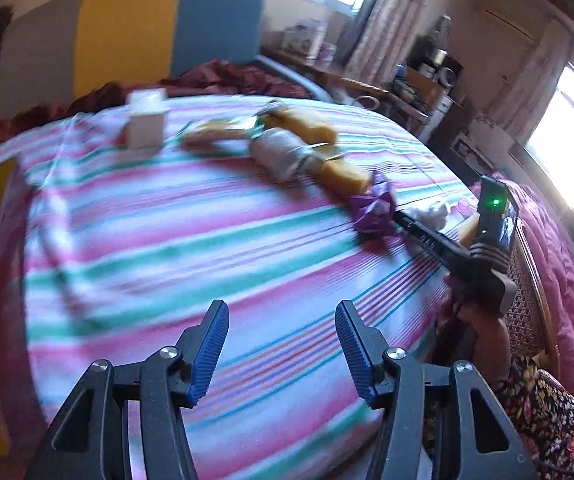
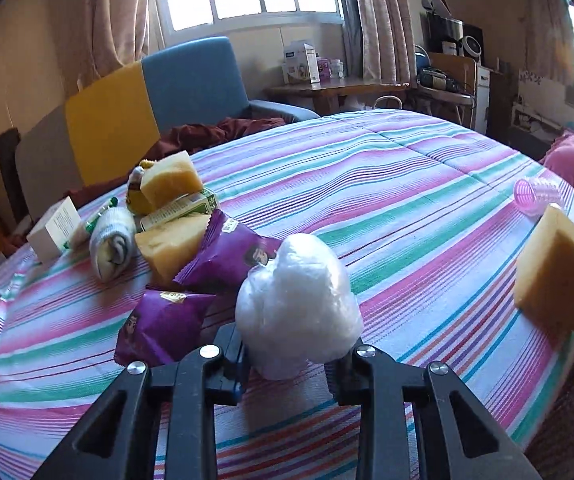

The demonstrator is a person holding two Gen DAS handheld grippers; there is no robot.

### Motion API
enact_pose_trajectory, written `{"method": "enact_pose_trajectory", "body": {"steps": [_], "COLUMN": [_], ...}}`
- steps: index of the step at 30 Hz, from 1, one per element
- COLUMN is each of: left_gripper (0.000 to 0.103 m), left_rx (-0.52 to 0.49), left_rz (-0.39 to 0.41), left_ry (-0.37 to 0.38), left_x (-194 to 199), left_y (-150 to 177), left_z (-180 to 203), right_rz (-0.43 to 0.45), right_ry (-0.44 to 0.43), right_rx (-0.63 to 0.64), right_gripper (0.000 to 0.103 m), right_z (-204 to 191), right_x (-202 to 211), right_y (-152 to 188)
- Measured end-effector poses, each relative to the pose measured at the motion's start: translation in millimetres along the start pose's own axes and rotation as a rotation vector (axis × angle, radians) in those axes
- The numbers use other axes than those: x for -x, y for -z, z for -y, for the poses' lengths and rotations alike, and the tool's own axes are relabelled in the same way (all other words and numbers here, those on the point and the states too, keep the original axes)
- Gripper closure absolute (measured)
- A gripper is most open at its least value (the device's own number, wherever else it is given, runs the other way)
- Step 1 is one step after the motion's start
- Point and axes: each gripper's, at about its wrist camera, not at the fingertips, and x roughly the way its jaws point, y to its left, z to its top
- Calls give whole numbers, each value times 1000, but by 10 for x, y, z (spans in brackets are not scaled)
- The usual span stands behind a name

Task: Organize objects
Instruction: 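Move both tools back toward the remaining items, then grasp a purple snack packet with the left tool while the right tool grasps another plastic bundle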

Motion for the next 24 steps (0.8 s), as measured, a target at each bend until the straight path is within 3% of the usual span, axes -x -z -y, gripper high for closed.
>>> {"method": "enact_pose_trajectory", "body": {"steps": [4, 6, 9, 12, 16, 24], "left_gripper": [47, 47, 47, 47, 47, 47], "left_rx": [-73, -90, -80, -64, -77, -40], "left_rz": [-14, -27, -50, -54, -46, -103], "left_ry": [28, 29, 50, 71, 87, 169], "left_x": [-269, -398, -574, -736, -935, -1439], "left_y": [-180, -251, -347, -457, -591, -757], "left_z": [268, 371, 453, 530, 651, 759], "right_rz": [16, 46, 65, 63, 69, 79], "right_ry": [1, 72, 97, 116, 94, 73], "right_rx": [-18, -50, -107, -60, -74, -97], "right_gripper": [74, 74, 74, 74, 73, 73], "right_z": [27, 69, 181, 108, 140, 192], "right_x": [20, 75, 101, 90, 91, 96], "right_y": [15, 40, 72, 78, 89, 101]}}
